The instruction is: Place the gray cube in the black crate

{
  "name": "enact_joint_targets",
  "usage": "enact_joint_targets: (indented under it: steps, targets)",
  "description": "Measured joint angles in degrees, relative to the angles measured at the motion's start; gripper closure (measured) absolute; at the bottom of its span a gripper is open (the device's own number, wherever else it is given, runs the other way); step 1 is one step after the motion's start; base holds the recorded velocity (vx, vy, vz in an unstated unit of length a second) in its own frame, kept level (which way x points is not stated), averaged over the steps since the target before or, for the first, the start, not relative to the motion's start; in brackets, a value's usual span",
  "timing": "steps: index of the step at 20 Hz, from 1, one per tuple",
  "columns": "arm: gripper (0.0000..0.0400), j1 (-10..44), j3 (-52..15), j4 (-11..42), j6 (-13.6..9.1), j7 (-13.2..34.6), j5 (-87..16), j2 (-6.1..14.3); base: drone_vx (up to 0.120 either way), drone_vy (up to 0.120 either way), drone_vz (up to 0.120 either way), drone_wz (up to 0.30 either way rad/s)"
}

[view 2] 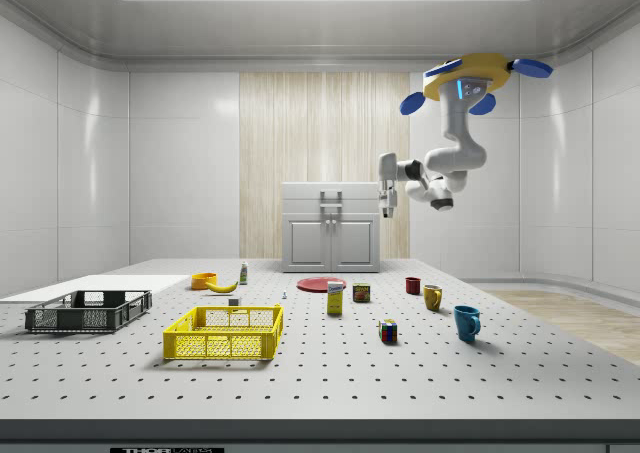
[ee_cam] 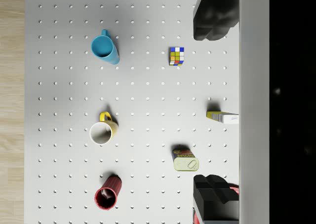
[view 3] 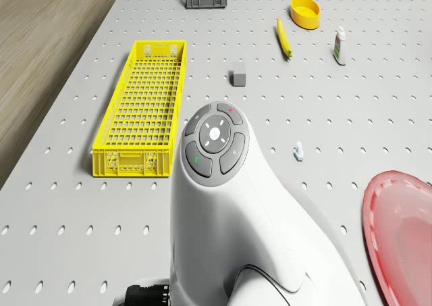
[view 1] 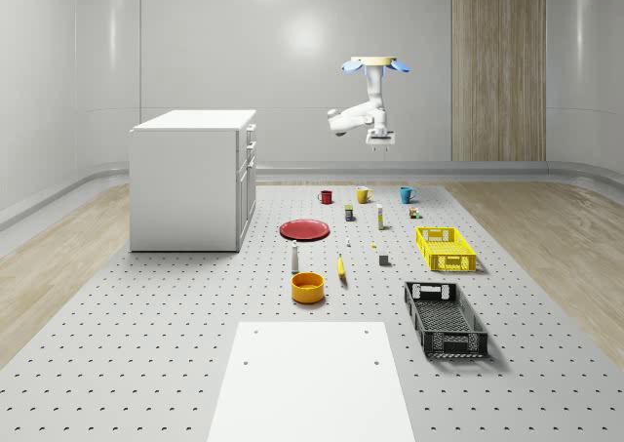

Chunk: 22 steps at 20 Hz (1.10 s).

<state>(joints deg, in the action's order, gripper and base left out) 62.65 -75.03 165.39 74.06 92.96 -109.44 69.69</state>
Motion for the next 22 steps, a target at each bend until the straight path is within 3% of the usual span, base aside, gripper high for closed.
enact_joint_targets:
  steps: [5, 11, 22]
  targets:
    - [0.0, 0.39, -0.35, -0.09, 1.18, 0.37, 0.64, 1.28, 0.12, 0.0, 0.0, 0.0]
    - [0.0, 0.82, -0.73, -0.18, 2.53, 0.76, 1.36, 2.73, 0.12, 0.0, -0.107, 0.0]
    - [0.0, 1.51, -1.32, -0.33, 4.82, 1.4, 2.53, 5.2, 0.12, 0.0, 0.0, 0.0]
